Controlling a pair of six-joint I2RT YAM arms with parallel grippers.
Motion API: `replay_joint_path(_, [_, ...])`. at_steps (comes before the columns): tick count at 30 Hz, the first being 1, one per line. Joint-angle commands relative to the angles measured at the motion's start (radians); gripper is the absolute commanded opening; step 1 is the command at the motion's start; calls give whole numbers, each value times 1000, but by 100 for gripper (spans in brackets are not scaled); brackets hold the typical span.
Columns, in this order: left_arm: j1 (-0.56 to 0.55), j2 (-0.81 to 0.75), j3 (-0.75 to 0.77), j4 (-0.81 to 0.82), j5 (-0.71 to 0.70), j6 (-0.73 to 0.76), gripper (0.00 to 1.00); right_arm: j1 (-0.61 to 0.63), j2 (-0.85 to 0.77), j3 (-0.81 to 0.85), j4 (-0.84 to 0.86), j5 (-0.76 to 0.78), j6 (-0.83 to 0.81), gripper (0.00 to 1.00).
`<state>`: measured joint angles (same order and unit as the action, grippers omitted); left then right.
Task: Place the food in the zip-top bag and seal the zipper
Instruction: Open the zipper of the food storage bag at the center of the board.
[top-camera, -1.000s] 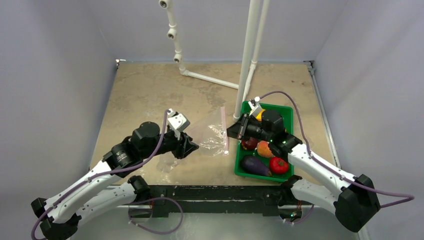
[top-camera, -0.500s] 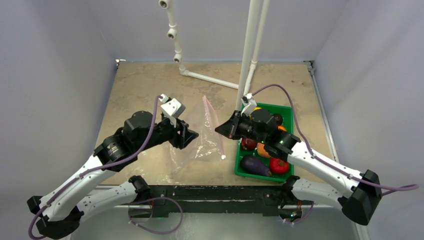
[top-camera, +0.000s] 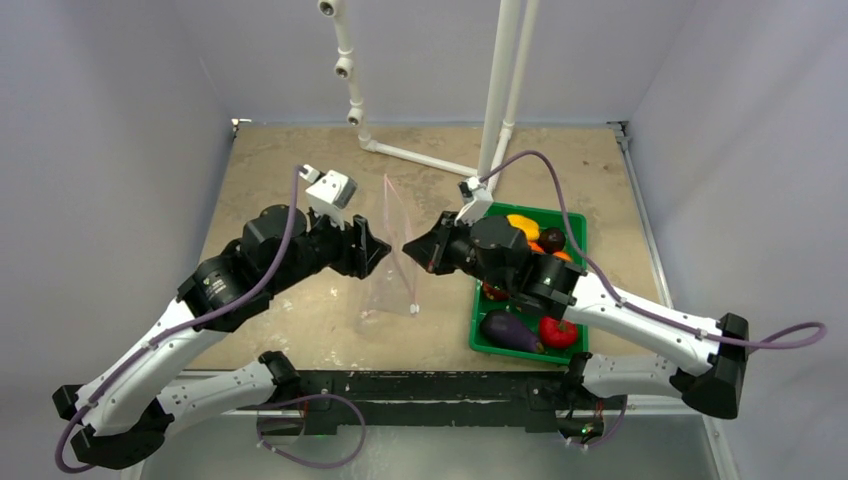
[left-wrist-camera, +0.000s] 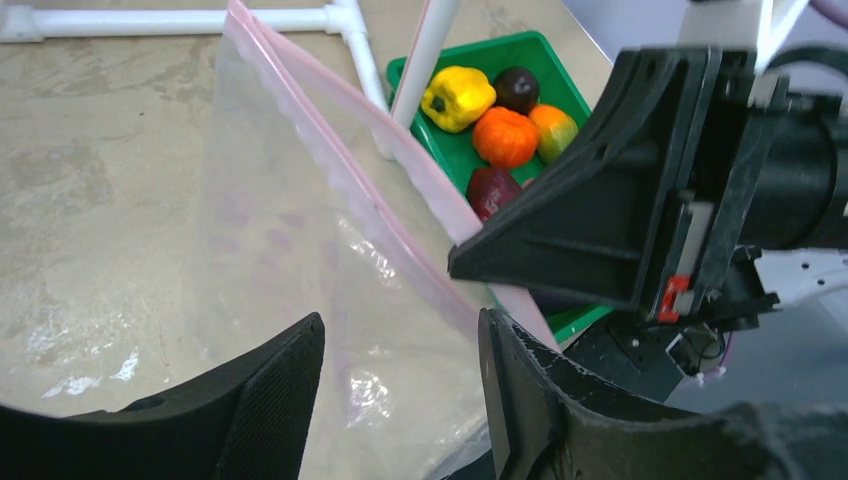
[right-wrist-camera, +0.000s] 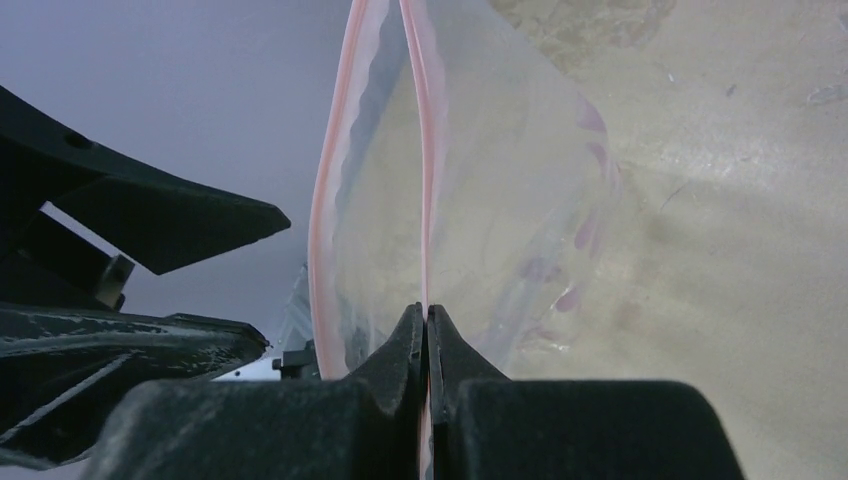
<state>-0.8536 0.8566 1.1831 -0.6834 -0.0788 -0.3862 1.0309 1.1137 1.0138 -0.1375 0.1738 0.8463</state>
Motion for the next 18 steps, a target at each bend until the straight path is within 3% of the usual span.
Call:
replay_joint_path(1, [-2,26,103,-69,-110,-62,57,83,70,123,-82,190,-7,0])
replay_joint_path(18, [-2,109,216,-235,-237,-95,58,233,211,363,-233,438,43,0])
